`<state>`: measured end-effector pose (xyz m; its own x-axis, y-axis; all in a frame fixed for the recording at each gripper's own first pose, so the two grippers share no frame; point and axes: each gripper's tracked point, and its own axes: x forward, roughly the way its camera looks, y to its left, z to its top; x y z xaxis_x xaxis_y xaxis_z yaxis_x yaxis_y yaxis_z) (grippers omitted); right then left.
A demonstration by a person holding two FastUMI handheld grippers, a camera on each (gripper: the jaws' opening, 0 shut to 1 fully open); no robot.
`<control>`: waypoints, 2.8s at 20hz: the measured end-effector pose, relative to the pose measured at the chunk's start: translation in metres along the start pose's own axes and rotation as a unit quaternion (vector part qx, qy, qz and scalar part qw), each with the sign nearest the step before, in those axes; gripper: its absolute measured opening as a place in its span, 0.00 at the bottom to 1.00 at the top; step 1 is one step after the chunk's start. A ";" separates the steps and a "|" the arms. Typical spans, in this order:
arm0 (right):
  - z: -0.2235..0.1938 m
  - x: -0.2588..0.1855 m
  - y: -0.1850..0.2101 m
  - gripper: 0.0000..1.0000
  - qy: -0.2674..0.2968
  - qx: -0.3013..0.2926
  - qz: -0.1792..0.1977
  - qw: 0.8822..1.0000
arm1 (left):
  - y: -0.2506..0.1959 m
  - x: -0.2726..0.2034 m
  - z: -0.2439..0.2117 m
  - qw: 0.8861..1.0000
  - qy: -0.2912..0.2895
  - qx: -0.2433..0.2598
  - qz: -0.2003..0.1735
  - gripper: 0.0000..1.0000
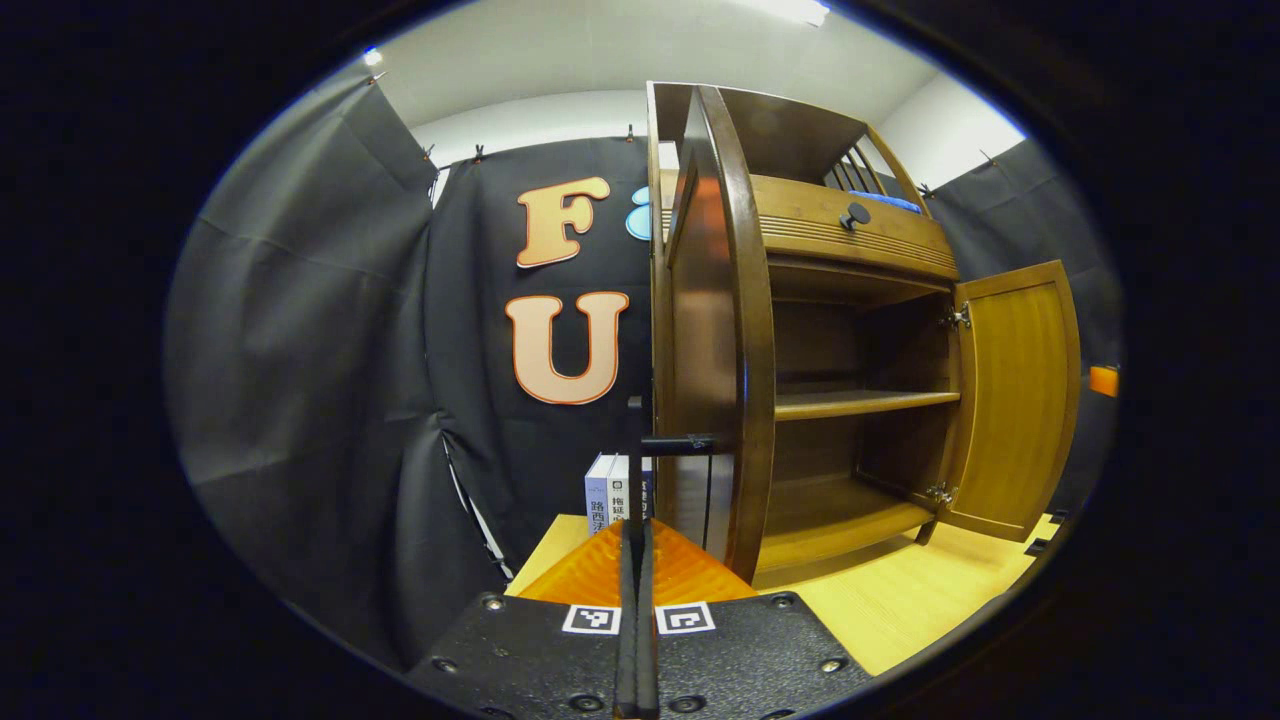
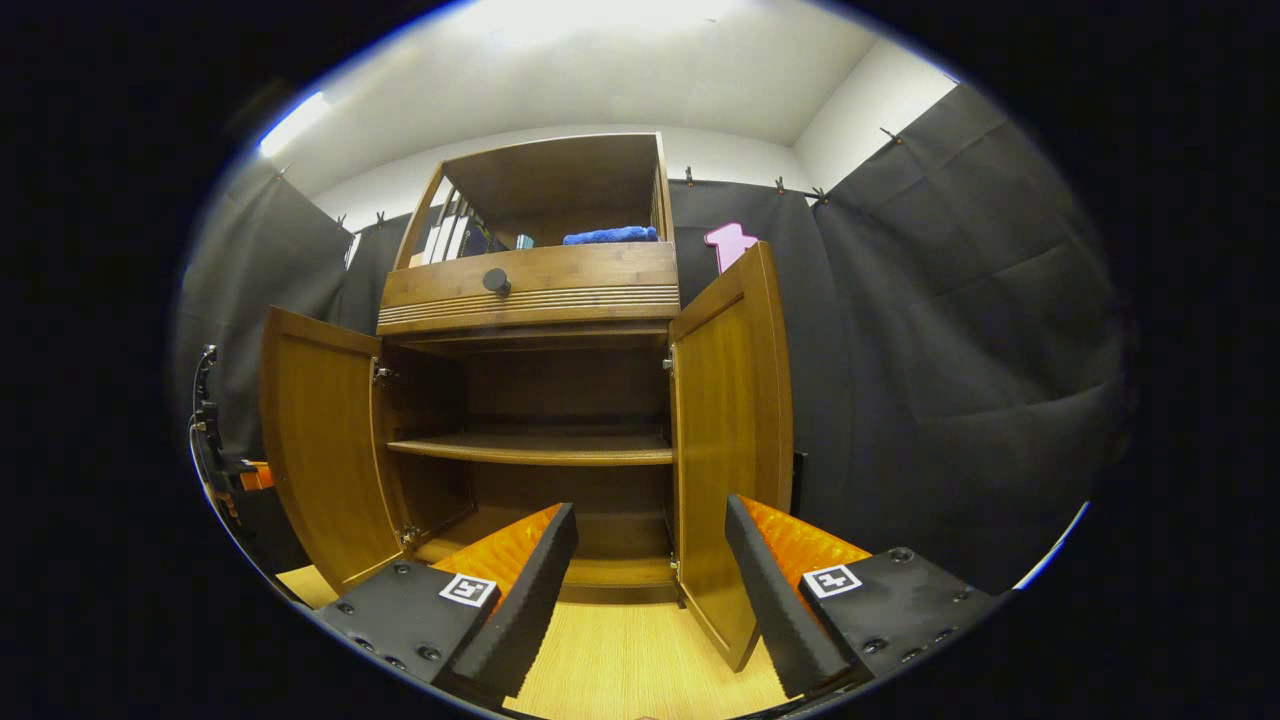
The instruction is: Open the right door of the double-door shoe cabinet with the right hand, and open the left door with the left hand.
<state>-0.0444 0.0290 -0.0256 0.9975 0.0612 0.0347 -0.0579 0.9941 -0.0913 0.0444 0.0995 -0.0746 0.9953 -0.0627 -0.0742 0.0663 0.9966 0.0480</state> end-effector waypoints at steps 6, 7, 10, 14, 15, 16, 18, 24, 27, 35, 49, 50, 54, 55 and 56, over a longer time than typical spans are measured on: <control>-0.003 0.003 0.004 0.89 0.006 -0.002 0.003 1.000 | 0.010 0.000 -0.002 1.000 0.002 -0.019 -0.007 0.00; -0.004 0.003 0.004 0.89 0.007 -0.001 0.004 1.000 | 0.010 -0.002 -0.002 1.000 0.004 -0.025 -0.005 0.00; -0.004 0.005 0.001 0.89 0.009 -0.001 0.003 1.000 | 0.012 -0.011 -0.004 0.999 0.010 -0.035 0.002 0.00; -0.004 0.008 -0.006 0.89 0.009 0.001 -0.002 1.000 | 0.006 -0.031 -0.006 0.999 0.016 -0.046 -0.002 0.00; -0.004 0.009 -0.008 0.89 0.010 0.003 -0.003 1.000 | 0.003 -0.038 -0.003 0.999 0.015 -0.049 -0.006 0.00; -0.004 0.010 -0.010 0.89 0.010 0.005 -0.004 1.000 | 0.000 -0.044 0.001 0.999 0.014 -0.051 -0.010 0.00; -0.005 0.011 -0.013 0.89 0.011 0.008 -0.005 1.000 | -0.009 -0.056 0.010 0.998 0.007 -0.057 -0.019 0.00; -0.001 0.004 -0.028 0.96 0.010 0.009 -0.012 1.000 | -0.039 -0.080 0.036 0.996 -0.002 -0.082 -0.041 0.00; 0.007 0.000 -0.044 0.96 -0.001 0.009 -0.022 1.000 | -0.053 -0.085 0.045 0.995 -0.009 -0.089 -0.050 0.02; 0.007 -0.009 -0.103 1.00 0.000 0.020 -0.044 0.999 | -0.091 -0.093 0.081 0.995 -0.051 -0.073 -0.032 0.56; 0.010 -0.051 -0.137 0.98 0.002 0.022 -0.062 0.998 | -0.119 -0.130 0.094 0.996 -0.074 -0.041 -0.010 0.90; 0.010 -0.054 -0.137 0.98 0.004 0.022 -0.061 0.998 | -0.118 -0.133 0.093 0.997 -0.073 -0.039 -0.007 0.90; 0.012 -0.063 -0.138 0.98 0.001 0.021 -0.059 0.998 | -0.121 -0.143 0.088 0.997 -0.065 -0.040 -0.005 0.90; 0.013 -0.065 -0.138 0.98 -0.001 0.022 -0.058 0.998 | -0.121 -0.146 0.088 0.997 -0.063 -0.046 -0.006 0.94; 0.013 -0.067 -0.138 0.98 -0.003 0.023 -0.057 0.998 | -0.120 -0.149 0.090 0.997 -0.063 -0.051 -0.006 0.90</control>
<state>-0.1040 -0.1116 -0.0020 0.9975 -0.0529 0.0478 0.0548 0.9977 -0.0408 -0.1052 -0.0158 0.0201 0.9959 -0.0743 0.0518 0.0770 0.9956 -0.0539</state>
